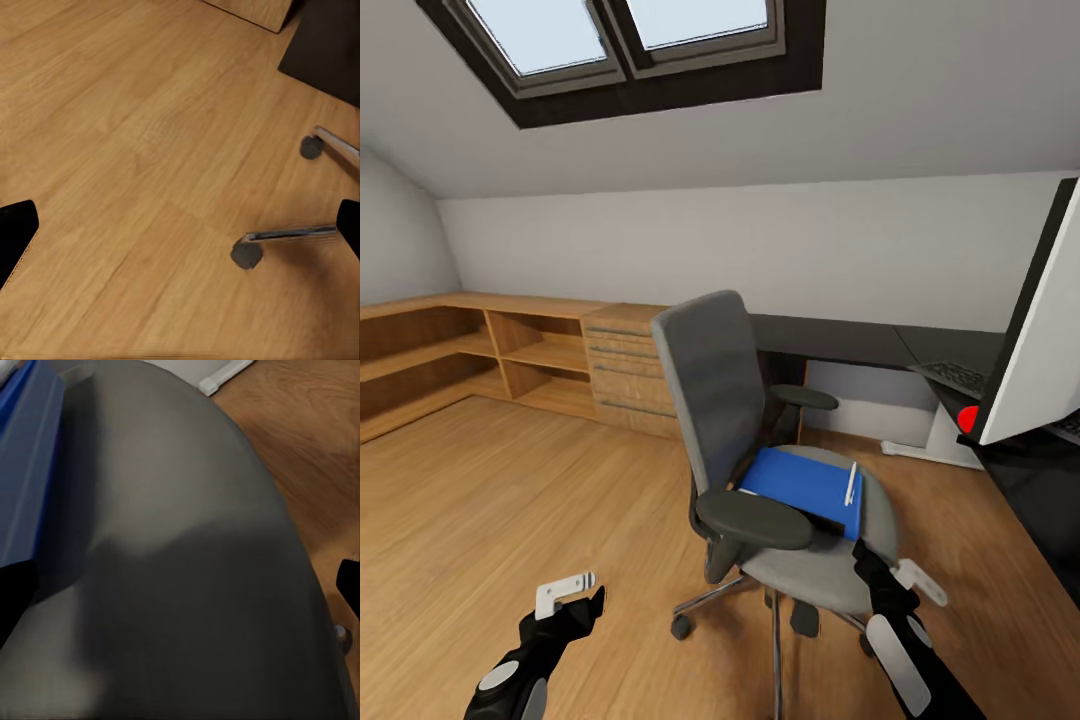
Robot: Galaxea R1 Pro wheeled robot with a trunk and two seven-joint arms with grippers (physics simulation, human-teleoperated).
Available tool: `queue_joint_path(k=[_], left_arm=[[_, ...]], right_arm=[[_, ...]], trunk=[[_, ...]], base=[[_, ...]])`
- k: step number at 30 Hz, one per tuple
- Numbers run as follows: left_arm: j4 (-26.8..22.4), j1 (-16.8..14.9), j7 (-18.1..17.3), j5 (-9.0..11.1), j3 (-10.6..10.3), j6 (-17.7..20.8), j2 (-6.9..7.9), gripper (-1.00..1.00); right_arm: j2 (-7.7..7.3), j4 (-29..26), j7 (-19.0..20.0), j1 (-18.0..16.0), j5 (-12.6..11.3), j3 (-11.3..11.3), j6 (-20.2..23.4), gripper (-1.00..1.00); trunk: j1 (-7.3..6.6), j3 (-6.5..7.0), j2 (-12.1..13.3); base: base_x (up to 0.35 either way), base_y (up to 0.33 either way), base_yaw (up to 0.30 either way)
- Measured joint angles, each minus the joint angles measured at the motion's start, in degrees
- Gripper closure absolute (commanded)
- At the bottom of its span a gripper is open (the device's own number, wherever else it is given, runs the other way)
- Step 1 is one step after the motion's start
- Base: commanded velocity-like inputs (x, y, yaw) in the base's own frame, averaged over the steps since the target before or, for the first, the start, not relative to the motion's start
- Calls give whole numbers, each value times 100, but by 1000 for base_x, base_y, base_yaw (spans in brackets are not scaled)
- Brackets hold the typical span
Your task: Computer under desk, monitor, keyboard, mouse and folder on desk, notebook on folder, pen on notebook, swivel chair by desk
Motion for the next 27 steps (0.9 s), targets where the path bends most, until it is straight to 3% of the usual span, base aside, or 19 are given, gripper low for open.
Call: queue_joint_path(k=[13, 23, 27], left_arm=[[24, 0, 2, -7, -7, -2, 0, -100], [104, -2, 9, -8, -11, -2, 0, -100], [104, -3, 9, -9, -12, -2, -1, -100]], right_arm=[[-2, 3, -15, 0, 17, -7, -6, -100], [-23, 11, 6, 3, -18, -5, 7, -100], [-27, 6, 4, 4, -18, -10, 3, -100]], trunk=[[0, 0, 0], [0, 0, 0], [0, 9, 0]], base=[[0, 0, 260], [0, 0, 10], [0, 0, -179]])
